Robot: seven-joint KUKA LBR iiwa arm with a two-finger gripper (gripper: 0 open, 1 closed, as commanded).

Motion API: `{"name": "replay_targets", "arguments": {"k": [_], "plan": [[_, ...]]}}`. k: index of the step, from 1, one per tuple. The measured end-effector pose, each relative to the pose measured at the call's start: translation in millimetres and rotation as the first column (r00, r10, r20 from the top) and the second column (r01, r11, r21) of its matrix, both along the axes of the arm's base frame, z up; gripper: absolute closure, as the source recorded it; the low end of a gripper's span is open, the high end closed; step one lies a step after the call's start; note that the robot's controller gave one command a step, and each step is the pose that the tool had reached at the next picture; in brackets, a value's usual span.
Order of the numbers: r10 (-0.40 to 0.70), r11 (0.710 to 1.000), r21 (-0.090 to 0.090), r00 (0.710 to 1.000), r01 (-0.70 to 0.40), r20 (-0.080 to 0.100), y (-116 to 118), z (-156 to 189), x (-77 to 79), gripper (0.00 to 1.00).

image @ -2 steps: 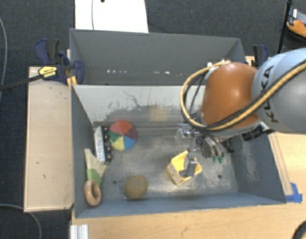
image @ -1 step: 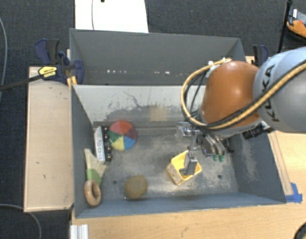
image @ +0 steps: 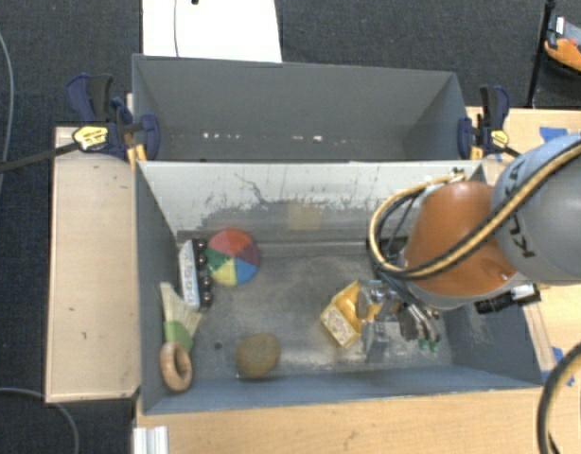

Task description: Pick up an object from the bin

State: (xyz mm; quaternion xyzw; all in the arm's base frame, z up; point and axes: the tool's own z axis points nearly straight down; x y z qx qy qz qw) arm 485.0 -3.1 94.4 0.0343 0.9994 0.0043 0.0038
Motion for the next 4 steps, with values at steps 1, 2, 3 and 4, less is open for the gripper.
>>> {"name": "replay_targets", "arguments": {"k": [1,2,3,4], "plan": [[-0.001,1.000,0.000,1.000,0.001,0.000,0,0,0.0,1.00],[-0.002,1.000,-0.004,1.000,0.002,-0.002,10,9,4.4,1.00],[0.026,1.000,-0.003,0.999,-0.026,-0.033,30,-4,26.8,1.00],[0.048,0.999,-0.003,0.999,-0.048,-0.006,28,15,32.6,1.00]]}}
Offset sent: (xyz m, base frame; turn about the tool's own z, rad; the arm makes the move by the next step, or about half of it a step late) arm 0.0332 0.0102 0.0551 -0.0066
